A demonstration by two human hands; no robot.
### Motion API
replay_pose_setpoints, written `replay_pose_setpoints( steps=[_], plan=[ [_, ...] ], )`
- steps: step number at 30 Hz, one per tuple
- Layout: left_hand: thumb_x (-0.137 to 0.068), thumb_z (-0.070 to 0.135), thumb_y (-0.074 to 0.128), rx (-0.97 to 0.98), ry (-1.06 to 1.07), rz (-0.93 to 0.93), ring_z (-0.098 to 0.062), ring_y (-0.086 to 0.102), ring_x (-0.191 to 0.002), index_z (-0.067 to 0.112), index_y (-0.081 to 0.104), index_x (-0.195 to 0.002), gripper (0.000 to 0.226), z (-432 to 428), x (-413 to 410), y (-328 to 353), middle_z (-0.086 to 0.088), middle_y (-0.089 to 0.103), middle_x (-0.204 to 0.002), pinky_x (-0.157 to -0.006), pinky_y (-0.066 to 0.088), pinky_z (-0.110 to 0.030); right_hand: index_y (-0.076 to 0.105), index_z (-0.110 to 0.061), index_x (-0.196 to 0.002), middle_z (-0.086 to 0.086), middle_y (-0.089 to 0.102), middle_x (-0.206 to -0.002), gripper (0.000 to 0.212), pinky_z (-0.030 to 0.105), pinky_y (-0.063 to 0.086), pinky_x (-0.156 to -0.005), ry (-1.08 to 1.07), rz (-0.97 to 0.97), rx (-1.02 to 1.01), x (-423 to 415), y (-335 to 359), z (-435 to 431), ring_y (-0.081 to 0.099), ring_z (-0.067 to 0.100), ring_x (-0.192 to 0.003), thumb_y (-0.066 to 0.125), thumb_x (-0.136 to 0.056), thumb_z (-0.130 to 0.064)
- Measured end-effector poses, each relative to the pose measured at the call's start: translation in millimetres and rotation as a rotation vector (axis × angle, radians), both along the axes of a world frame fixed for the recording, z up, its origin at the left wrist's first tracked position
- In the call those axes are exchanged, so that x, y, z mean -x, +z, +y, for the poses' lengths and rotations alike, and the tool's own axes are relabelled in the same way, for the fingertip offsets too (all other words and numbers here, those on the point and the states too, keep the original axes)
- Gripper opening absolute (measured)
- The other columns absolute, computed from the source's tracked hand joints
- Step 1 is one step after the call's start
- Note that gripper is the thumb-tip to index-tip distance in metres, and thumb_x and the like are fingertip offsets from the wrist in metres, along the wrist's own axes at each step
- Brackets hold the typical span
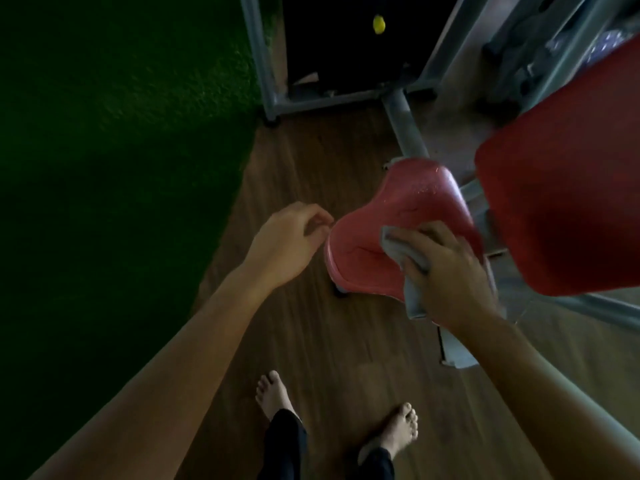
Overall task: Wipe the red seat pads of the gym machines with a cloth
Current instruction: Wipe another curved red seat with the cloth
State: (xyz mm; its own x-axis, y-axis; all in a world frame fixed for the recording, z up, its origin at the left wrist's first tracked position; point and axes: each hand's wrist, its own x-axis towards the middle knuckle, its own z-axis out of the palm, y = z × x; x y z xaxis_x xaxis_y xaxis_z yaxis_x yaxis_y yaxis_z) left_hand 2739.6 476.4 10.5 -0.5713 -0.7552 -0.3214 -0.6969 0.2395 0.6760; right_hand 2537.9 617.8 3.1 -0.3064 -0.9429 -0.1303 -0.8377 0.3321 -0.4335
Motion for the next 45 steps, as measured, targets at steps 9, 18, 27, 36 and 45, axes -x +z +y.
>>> replay_pose_setpoints(
  steps=[9, 18, 27, 36, 45],
  plan=[
    [-0.105, 0.017, 0.050, -0.097, 0.182, 0.270, 0.004, 0.061, -0.109, 0.021, 0.067, -0.125, 0.026, 6.9, 11.3, -93.6, 0.012, 0.066, -0.120, -0.088, 0.046, -0.005, 0.068, -0.038, -0.123, -0.010, 0.062, -0.123, 0.030, 0.035, 0.043, -0.076, -0.266, 0.083, 0.122, -4.5, -93.4, -18.3, 0.051, 0.026, -0.098, 0.062, -0.095, -0.045],
    [-0.107, 0.020, 0.046, -0.117, 0.209, 0.257, 0.012, 0.060, -0.105, 0.023, 0.066, -0.126, 0.028, -2.5, 14.3, -96.5, 0.015, 0.067, -0.116, -0.080, 0.044, 0.000, 0.066, -0.041, -0.122, -0.010, 0.063, -0.116, 0.028, 0.041, 0.049, -0.073, 0.213, 0.298, 0.149, -9.2, -97.1, -34.3, 0.054, 0.028, -0.093, 0.050, -0.099, -0.039],
    [-0.107, 0.018, 0.047, -0.107, 0.224, 0.281, 0.012, 0.060, -0.106, 0.020, 0.065, -0.129, 0.029, 0.8, 13.1, -98.6, 0.016, 0.066, -0.114, -0.082, 0.046, -0.002, 0.072, -0.033, -0.112, -0.004, 0.062, -0.101, 0.019, 0.039, 0.049, -0.064, 0.162, 0.228, 0.250, -29.7, -94.0, -18.9, 0.051, 0.026, -0.084, 0.062, -0.097, -0.037],
    [-0.107, 0.018, 0.045, -0.131, 0.311, 0.299, -0.020, 0.062, -0.069, 0.023, 0.059, -0.133, 0.030, -1.0, 16.5, -101.2, 0.015, 0.072, -0.108, -0.056, 0.049, -0.028, 0.069, -0.040, -0.117, -0.002, 0.058, -0.110, 0.020, 0.037, 0.043, -0.074, -0.081, 0.242, 0.145, -23.0, -91.8, -82.3, 0.052, 0.029, -0.100, 0.058, -0.100, -0.038],
    [-0.106, 0.023, 0.047, -0.009, 0.188, 0.151, 0.008, 0.061, -0.094, 0.029, 0.063, -0.120, 0.022, -6.8, 31.7, -99.9, 0.011, 0.065, -0.114, -0.083, 0.050, -0.010, 0.064, -0.045, -0.124, 0.000, 0.055, -0.117, 0.027, 0.036, 0.043, -0.079, -0.137, 0.215, 0.107, 14.1, -95.5, -81.7, 0.049, 0.028, -0.104, 0.050, -0.101, -0.044]
  ],
)
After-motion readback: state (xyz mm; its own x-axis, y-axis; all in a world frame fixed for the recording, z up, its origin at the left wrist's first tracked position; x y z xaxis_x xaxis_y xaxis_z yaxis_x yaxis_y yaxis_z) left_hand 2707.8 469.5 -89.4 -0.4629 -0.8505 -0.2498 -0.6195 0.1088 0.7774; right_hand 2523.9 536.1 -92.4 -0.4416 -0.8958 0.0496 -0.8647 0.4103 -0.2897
